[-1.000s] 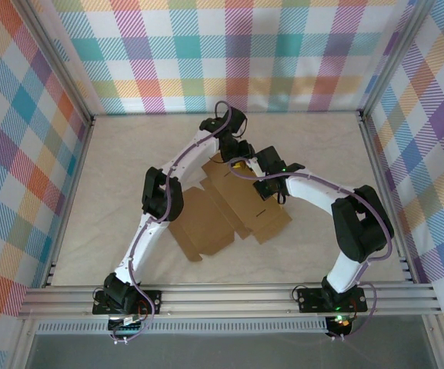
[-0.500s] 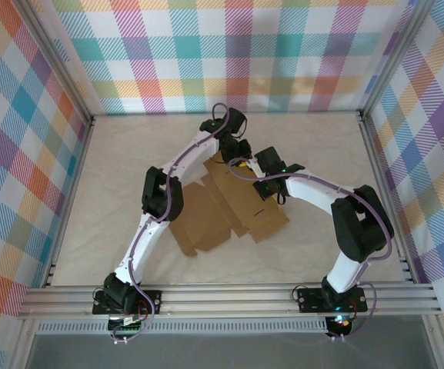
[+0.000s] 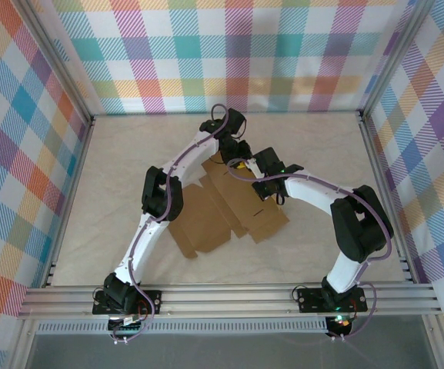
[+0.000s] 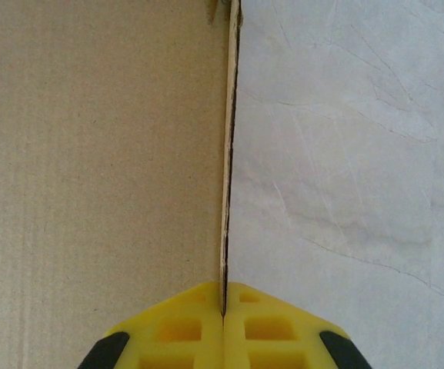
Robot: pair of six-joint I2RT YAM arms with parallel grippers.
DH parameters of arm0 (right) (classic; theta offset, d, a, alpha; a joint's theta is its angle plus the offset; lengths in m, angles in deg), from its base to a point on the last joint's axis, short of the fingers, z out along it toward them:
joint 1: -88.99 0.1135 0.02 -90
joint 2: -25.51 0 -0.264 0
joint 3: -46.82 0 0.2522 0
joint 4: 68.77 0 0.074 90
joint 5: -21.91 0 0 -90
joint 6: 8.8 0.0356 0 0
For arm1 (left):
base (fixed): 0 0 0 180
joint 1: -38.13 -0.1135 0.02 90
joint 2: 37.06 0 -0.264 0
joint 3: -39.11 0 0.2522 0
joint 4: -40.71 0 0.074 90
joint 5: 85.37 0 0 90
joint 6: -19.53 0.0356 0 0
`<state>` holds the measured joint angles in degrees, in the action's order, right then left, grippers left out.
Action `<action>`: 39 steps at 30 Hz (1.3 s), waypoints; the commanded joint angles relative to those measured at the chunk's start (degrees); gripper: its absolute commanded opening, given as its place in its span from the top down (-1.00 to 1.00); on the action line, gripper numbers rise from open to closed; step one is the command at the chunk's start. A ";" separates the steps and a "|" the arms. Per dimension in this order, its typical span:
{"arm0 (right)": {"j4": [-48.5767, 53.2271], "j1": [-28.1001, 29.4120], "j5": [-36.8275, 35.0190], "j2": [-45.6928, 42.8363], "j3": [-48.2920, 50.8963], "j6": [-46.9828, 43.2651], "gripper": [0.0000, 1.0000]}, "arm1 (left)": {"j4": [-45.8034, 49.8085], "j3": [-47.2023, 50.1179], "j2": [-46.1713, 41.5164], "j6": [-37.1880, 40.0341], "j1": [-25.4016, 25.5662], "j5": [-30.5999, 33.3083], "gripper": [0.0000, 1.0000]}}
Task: Fold the paper box
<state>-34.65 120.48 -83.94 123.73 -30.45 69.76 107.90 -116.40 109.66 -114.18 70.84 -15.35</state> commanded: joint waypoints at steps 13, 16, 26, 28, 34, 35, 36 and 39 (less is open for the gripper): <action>-0.86 0.12 -1.28 0.31 -0.22 -0.25 1.00 | 0.75 4.32 -9.64 2.77 -0.53 5.90 -0.46; -0.85 -0.65 -1.49 -0.31 0.28 -0.29 1.00 | -2.24 11.91 -16.31 4.59 -1.17 9.92 -0.66; -2.80 -2.97 -0.56 -3.74 2.32 -4.87 1.00 | -22.37 51.58 -42.68 15.45 -8.05 15.49 -1.00; -3.13 -3.57 1.94 -5.14 2.80 -6.78 1.00 | -24.97 57.01 -44.76 18.61 -12.00 7.63 -1.00; -1.42 -5.65 9.26 -8.21 2.86 -11.12 1.00 | -23.74 63.58 -47.34 41.28 -14.38 5.31 -1.00; -1.18 -6.13 10.88 -8.70 2.87 -11.73 1.00 | -24.23 64.41 -47.27 43.24 -14.64 4.53 -1.00; -0.89 -6.41 11.77 -8.95 2.78 -12.03 1.00 | -24.30 64.71 -47.03 44.34 -14.97 2.96 -1.00; 0.76 -7.80 15.16 -9.85 2.03 -12.21 1.00 | -25.85 65.67 -45.30 47.48 -16.29 -5.15 -0.77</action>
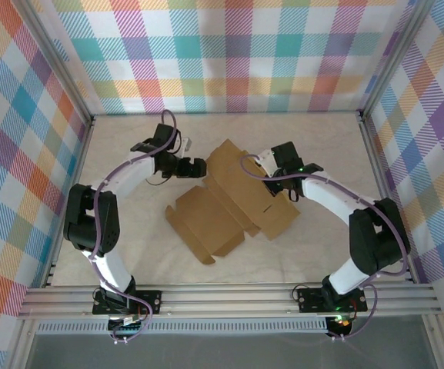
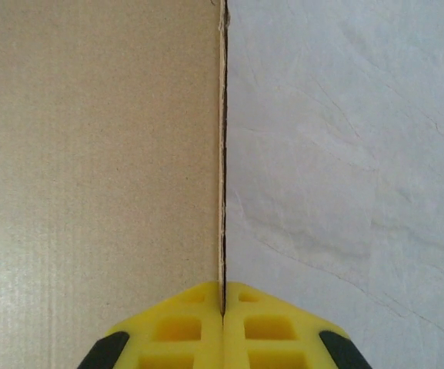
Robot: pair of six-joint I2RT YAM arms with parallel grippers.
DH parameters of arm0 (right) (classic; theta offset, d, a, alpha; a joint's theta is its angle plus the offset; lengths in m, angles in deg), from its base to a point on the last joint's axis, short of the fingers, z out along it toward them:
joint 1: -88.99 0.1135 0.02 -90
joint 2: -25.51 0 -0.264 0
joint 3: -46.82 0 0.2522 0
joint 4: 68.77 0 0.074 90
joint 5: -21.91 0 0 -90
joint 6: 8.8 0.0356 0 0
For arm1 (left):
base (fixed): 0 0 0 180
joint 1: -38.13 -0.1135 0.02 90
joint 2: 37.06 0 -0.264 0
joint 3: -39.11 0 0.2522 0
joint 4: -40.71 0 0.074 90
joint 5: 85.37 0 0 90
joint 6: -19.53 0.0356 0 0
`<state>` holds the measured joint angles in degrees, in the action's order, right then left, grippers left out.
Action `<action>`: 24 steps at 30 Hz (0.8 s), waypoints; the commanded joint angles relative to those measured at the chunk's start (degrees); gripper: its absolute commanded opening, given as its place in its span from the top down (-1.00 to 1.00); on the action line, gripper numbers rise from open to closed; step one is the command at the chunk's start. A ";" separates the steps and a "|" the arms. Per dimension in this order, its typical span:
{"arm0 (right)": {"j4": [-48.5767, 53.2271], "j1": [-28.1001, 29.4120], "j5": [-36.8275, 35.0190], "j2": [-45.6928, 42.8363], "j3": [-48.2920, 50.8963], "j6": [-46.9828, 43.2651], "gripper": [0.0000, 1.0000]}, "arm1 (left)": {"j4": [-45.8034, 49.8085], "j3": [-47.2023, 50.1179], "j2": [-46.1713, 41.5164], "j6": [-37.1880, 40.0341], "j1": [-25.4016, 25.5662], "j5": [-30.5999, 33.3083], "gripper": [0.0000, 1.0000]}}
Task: Fold the paper box
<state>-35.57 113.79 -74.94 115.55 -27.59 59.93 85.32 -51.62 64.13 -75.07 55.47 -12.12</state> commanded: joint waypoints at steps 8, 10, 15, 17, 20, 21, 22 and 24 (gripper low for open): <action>3.20 -3.39 11.23 -3.35 -0.90 -2.42 1.00 | -7.48 1.39 5.60 10.37 -1.26 -20.26 -0.62; 3.14 -3.70 11.98 -3.60 -0.80 -2.12 1.00 | -7.86 1.21 6.47 10.06 -1.26 -20.52 -0.63; 3.14 -3.79 12.98 -3.81 -0.88 -1.35 1.00 | -10.69 1.98 7.57 8.72 -0.73 -20.21 -0.64; 3.08 -3.80 13.03 -3.82 -0.88 -1.17 1.00 | -11.37 2.00 8.11 7.91 -0.56 -20.43 -0.61; 3.07 -3.79 12.59 -3.61 -1.10 -0.77 1.00 | -11.66 1.95 8.63 7.14 -0.27 -22.00 -0.44; 3.14 -3.79 12.29 -3.47 -1.21 -0.55 1.00 | -11.82 2.15 8.65 6.77 -0.16 -22.45 -0.41; 3.25 -3.79 11.90 -3.25 -1.31 -0.49 1.00 | -12.04 2.29 8.53 6.38 -0.12 -22.90 -0.39; 3.29 -3.79 11.30 -3.01 -1.41 -0.42 1.00 | -12.04 2.37 8.62 5.60 0.14 -22.56 -0.37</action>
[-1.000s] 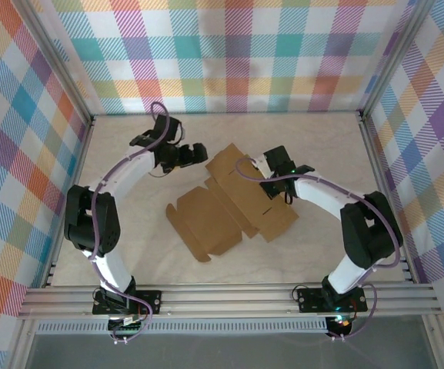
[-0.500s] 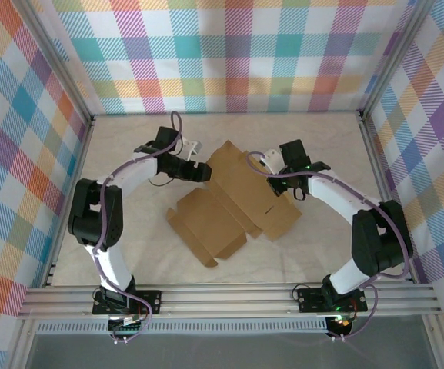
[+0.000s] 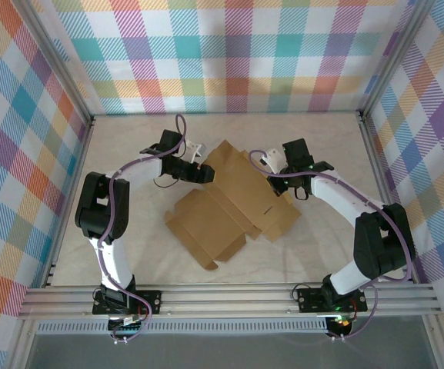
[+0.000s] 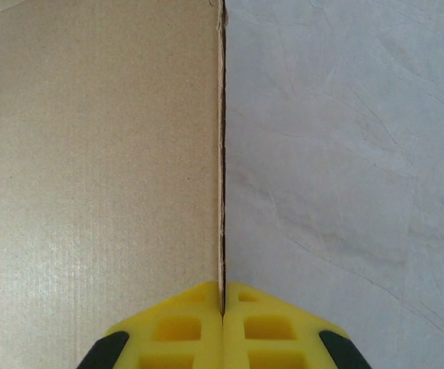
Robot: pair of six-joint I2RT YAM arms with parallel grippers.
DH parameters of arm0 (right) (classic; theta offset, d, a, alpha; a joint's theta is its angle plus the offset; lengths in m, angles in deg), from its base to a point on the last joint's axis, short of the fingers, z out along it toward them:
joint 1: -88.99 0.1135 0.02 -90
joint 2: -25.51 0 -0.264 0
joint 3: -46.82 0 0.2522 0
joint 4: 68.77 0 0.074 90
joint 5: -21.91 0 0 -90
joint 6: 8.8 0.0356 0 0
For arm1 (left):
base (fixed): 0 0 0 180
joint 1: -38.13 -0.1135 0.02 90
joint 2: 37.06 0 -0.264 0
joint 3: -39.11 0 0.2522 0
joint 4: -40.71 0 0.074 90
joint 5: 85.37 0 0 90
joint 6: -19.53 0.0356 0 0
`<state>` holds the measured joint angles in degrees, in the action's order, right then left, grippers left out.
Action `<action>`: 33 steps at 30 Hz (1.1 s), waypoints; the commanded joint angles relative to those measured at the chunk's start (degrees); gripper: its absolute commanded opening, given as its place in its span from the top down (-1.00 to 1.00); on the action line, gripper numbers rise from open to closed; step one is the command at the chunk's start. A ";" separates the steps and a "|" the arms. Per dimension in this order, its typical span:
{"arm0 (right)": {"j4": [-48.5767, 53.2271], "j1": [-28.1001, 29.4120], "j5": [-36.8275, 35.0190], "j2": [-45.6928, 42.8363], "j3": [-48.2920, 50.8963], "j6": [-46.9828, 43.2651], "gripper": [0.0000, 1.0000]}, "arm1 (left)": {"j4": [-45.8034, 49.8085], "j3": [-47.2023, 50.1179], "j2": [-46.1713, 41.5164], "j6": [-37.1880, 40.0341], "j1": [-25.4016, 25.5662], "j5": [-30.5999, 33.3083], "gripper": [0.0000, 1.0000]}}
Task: Fold the paper box
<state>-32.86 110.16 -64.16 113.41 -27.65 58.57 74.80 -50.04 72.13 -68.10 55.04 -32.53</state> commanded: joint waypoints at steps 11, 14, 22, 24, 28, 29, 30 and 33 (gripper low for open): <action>-0.52 -0.34 0.06 0.09 -1.61 1.97 1.00 | -2.38 3.37 -0.01 -3.15 1.11 -0.77 -0.38; -0.88 -0.43 0.84 -0.10 -1.43 2.37 1.00 | -6.95 5.84 -1.12 -4.10 1.03 1.89 -0.37; -0.53 -1.83 3.36 0.56 -1.35 3.42 1.00 | -13.98 9.22 -3.68 -6.90 0.67 0.04 -0.40; -0.53 -1.92 3.61 0.61 -1.17 3.44 1.00 | -14.43 9.86 -4.87 -6.76 0.52 2.25 -0.50; -0.54 -2.20 3.99 0.48 -0.87 3.63 1.00 | -16.23 11.41 -6.77 -8.85 -1.49 3.10 -0.69; -0.53 -2.21 4.06 0.44 -0.83 3.69 1.00 | -17.07 11.83 -7.20 -9.23 -1.77 2.45 -0.72; -0.56 -2.26 4.28 0.45 -0.82 3.65 1.00 | -17.24 11.72 -7.27 -9.31 -1.88 1.77 -0.72; -0.80 -2.35 5.04 0.67 -0.89 3.83 1.00 | -16.47 10.33 -5.91 -9.23 -1.88 -1.36 -0.77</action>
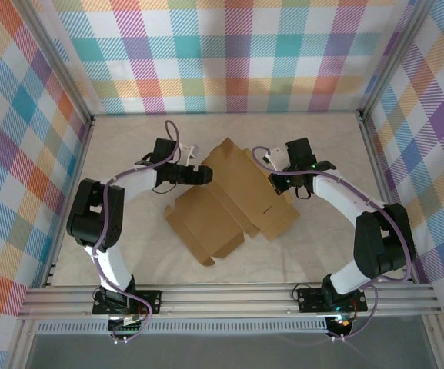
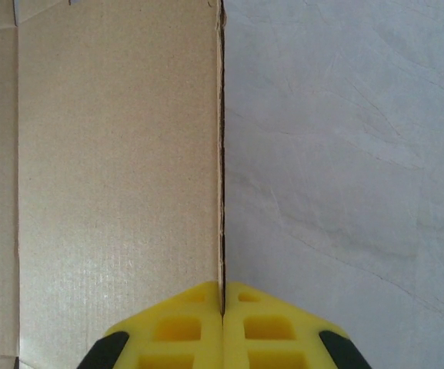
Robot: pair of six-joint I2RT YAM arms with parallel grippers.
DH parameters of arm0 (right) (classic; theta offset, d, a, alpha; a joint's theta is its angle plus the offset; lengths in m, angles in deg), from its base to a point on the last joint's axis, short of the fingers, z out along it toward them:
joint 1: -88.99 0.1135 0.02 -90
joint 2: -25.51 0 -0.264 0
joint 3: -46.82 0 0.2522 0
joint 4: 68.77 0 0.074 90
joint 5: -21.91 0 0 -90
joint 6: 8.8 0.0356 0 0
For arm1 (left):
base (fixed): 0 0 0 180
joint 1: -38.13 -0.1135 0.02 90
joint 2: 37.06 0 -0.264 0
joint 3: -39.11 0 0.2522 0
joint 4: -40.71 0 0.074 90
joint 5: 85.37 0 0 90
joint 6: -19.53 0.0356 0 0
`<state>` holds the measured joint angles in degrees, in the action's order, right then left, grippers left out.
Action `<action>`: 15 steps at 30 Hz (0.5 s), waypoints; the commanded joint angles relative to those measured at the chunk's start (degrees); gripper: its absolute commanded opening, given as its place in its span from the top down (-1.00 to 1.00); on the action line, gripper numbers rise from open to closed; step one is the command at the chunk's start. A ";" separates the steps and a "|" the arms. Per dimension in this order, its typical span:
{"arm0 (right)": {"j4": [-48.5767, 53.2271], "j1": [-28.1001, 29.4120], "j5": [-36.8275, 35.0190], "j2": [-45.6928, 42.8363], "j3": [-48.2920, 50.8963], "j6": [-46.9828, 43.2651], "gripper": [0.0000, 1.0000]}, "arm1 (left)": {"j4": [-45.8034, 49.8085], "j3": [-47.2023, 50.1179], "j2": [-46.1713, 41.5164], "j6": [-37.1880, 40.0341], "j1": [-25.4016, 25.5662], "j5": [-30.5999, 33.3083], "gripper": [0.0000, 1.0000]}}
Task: Fold the paper box
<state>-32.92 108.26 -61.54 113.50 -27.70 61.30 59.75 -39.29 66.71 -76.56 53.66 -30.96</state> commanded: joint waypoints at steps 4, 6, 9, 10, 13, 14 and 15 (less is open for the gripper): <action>-0.69 -0.54 2.64 0.70 -0.87 1.19 1.00 | -1.06 -1.34 1.44 -0.68 -0.41 -4.48 -0.86; -0.71 -0.48 2.77 0.60 -0.79 1.25 1.00 | -1.06 -1.93 2.29 -1.12 -0.41 -4.45 -0.91; -0.82 -0.53 3.08 0.61 -0.86 1.26 1.00 | -2.92 -2.15 3.05 -3.11 -0.33 -5.06 -0.95; -0.72 -0.57 3.12 0.66 -0.94 1.18 1.00 | -3.71 -2.31 3.31 -3.75 -0.25 -5.55 -0.95; -0.62 -0.55 3.12 0.62 -1.04 1.17 1.00 | -2.28 -3.79 4.66 -3.40 0.44 -5.57 -0.92; -0.53 -0.55 3.20 0.61 -1.12 1.10 1.00 | -2.23 -4.03 5.07 -3.60 0.50 -5.77 -0.92; -0.47 -0.55 3.12 0.61 -1.12 1.02 1.00 | -2.80 -4.08 5.36 -4.15 0.55 -6.33 -0.91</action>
<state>-32.94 108.06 -60.32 113.83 -27.70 61.91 58.30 -41.48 70.95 -79.45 53.57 -35.00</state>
